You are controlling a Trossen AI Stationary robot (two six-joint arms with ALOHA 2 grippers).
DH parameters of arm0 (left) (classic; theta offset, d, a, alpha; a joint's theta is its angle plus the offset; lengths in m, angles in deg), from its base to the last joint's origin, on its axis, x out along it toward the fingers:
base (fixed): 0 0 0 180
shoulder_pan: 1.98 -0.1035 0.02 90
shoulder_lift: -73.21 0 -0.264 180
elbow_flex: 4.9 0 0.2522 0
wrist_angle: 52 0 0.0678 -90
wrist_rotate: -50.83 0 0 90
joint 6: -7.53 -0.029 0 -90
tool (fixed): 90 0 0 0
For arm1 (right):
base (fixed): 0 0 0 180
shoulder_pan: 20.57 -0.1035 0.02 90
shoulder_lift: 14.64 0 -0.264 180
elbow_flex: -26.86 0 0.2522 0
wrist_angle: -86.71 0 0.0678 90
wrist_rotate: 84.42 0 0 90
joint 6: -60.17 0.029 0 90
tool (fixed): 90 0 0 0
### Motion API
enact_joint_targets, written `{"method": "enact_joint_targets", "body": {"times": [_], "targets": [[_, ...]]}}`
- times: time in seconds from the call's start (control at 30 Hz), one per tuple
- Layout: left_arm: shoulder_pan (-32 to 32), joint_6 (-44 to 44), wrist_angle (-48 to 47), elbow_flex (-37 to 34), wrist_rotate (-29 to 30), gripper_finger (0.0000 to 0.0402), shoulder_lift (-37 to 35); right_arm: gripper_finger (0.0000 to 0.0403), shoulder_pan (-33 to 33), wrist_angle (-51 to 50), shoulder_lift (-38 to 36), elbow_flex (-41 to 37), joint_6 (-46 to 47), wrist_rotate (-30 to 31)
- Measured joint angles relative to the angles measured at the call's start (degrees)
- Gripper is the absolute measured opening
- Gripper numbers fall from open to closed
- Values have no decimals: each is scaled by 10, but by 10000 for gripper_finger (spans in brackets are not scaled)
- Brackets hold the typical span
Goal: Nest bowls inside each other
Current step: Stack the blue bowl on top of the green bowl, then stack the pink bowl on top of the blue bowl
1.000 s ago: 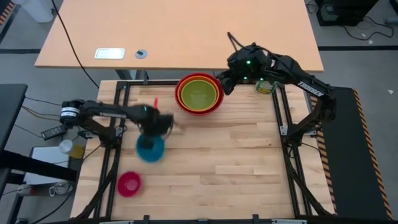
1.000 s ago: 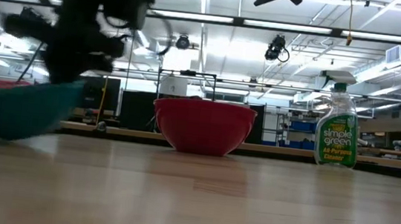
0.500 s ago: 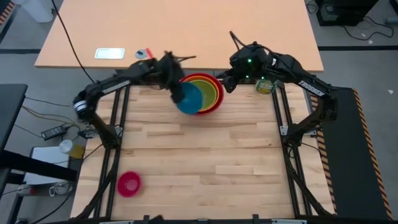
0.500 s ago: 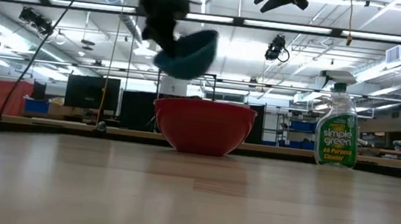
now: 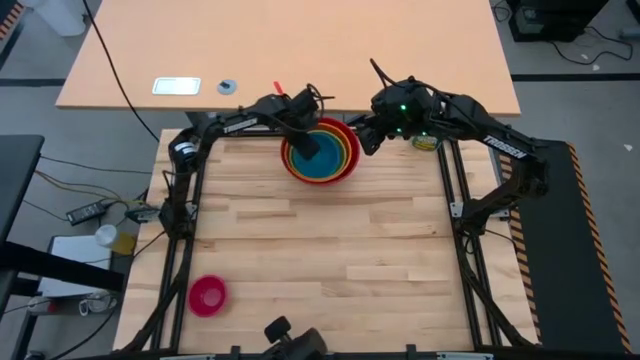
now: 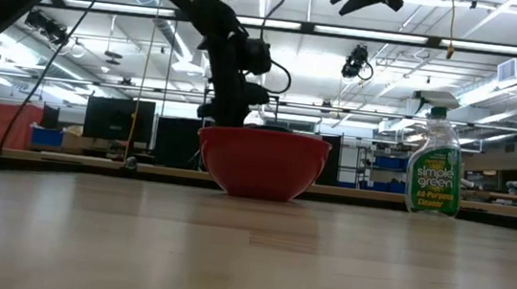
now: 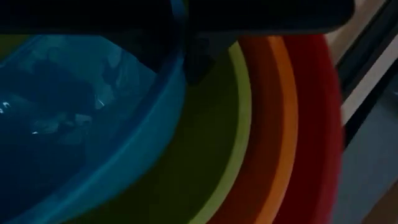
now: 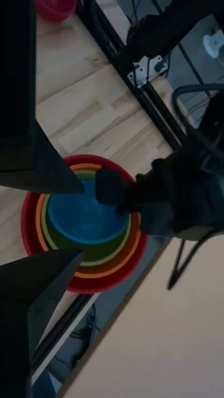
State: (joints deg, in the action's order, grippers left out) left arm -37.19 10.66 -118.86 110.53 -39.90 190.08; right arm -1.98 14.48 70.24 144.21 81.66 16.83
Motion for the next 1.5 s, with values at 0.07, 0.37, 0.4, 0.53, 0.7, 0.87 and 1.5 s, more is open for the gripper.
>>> {"method": "enact_joint_targets", "body": {"times": [0.07,0.37,0.4,0.53,0.7,0.87,1.5], "targets": [[7,-17,0,0,0,37,1,159,-1,-1,-2,0,3,5],[18,-96,22,0,101,191,-58,156,-1,0,-2,0,9,9],[16,-107,16,0,110,205,-71,156,-1,-1,-2,0,9,9],[12,-138,-62,0,81,232,-142,156,0,-1,-2,0,9,10],[66,-171,-202,-28,-54,220,-249,155,0,-3,-2,0,6,12],[209,-164,-221,-148,-90,196,-380,155,0,-3,-2,0,-1,12],[672,148,-120,-496,-98,194,-513,155,0,2,-2,0,-6,12]]}}
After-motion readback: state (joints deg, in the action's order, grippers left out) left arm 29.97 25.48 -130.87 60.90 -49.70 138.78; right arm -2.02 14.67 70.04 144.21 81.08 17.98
